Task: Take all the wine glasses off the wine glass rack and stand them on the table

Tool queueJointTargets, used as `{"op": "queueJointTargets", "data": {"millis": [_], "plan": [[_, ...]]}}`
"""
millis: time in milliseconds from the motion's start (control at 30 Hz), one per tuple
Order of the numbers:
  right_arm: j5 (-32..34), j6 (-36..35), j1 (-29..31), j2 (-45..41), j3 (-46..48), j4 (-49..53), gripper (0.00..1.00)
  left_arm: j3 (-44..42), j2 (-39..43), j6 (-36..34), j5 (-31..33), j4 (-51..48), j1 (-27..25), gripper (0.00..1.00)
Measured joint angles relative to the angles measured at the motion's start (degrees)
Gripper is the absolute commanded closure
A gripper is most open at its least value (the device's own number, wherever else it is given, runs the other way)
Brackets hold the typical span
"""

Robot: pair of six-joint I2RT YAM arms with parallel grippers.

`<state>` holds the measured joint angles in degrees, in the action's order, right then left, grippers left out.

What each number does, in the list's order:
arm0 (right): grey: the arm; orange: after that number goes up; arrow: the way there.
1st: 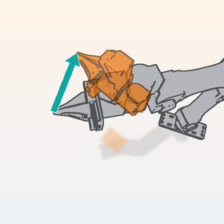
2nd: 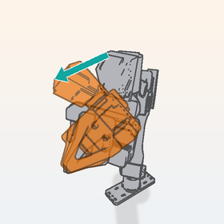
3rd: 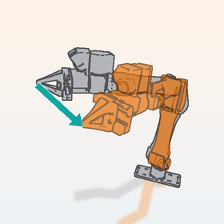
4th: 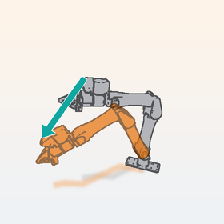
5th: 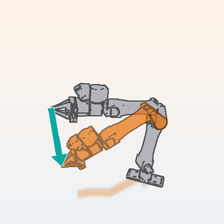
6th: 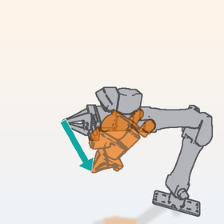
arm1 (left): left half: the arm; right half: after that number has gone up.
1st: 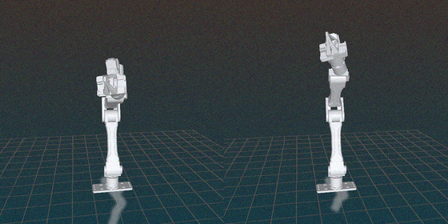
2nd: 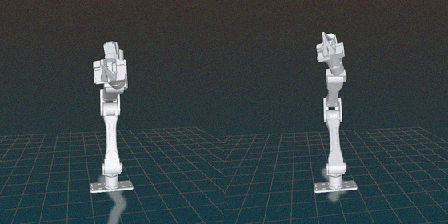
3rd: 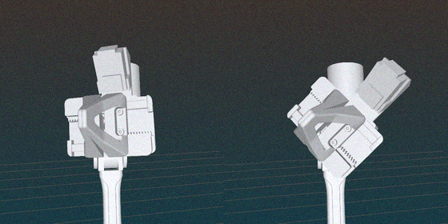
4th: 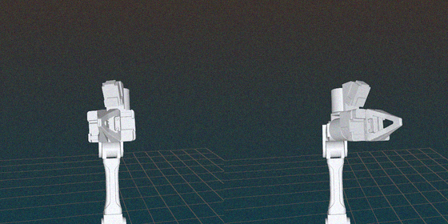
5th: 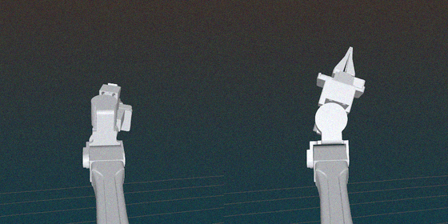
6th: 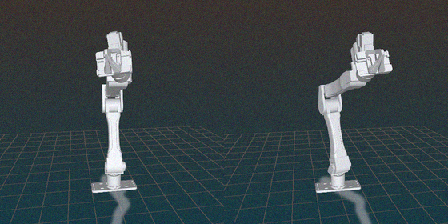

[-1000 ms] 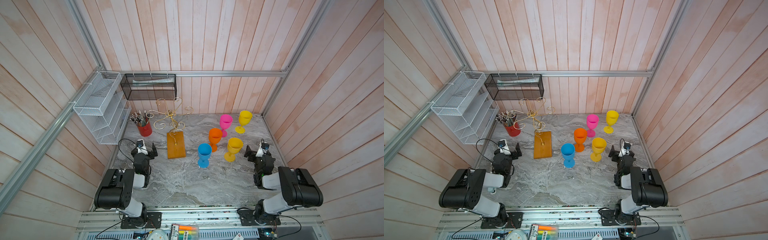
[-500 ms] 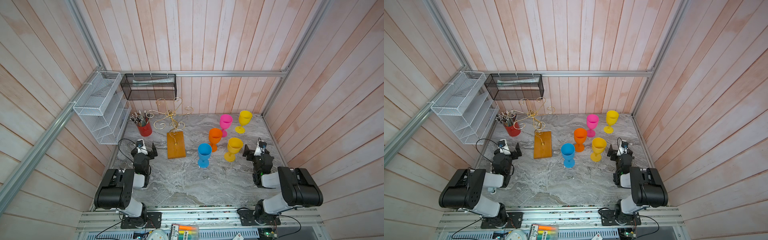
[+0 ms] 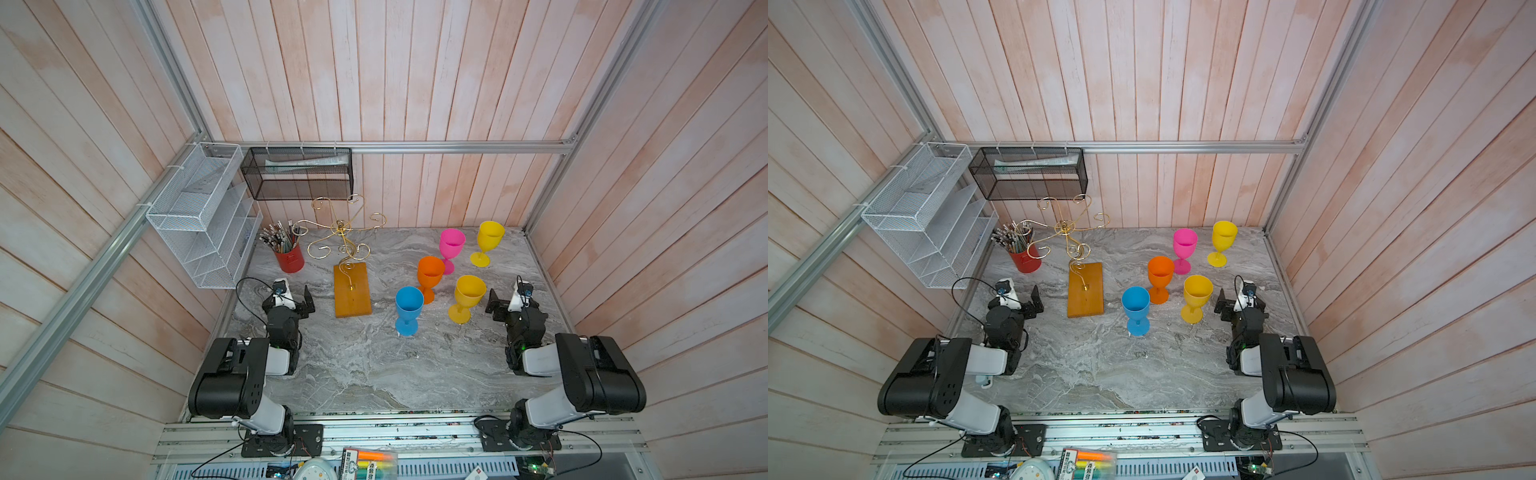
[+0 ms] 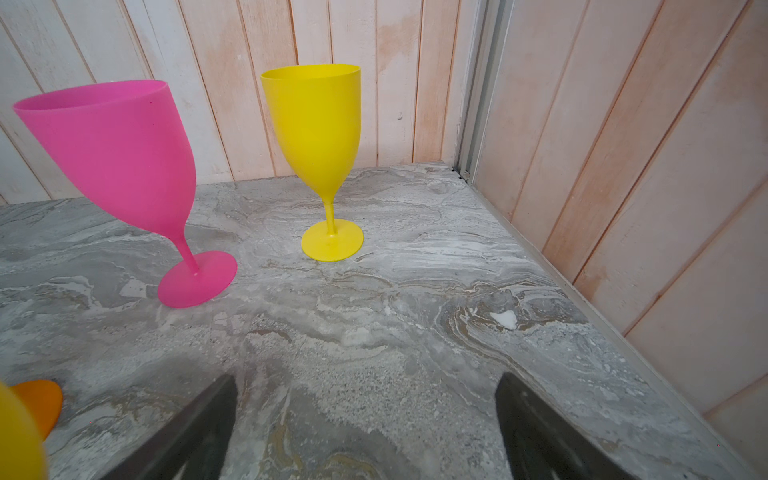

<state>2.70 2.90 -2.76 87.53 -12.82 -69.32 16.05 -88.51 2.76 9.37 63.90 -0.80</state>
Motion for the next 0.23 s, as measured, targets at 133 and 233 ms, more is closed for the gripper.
{"op": "queueJointTargets", "data": {"millis": [133, 233], "plan": [[0.02, 0.0, 0.17, 0.0, -0.26, 0.46, 0.02, 0.0, 0.0, 0.0, 0.0, 0.0, 0.0, 0.0], [0.02, 0.0, 0.17, 0.0, -0.42, 0.55, 0.02, 0.0, 0.0, 0.0, 0.0, 0.0, 0.0, 0.0]]}}
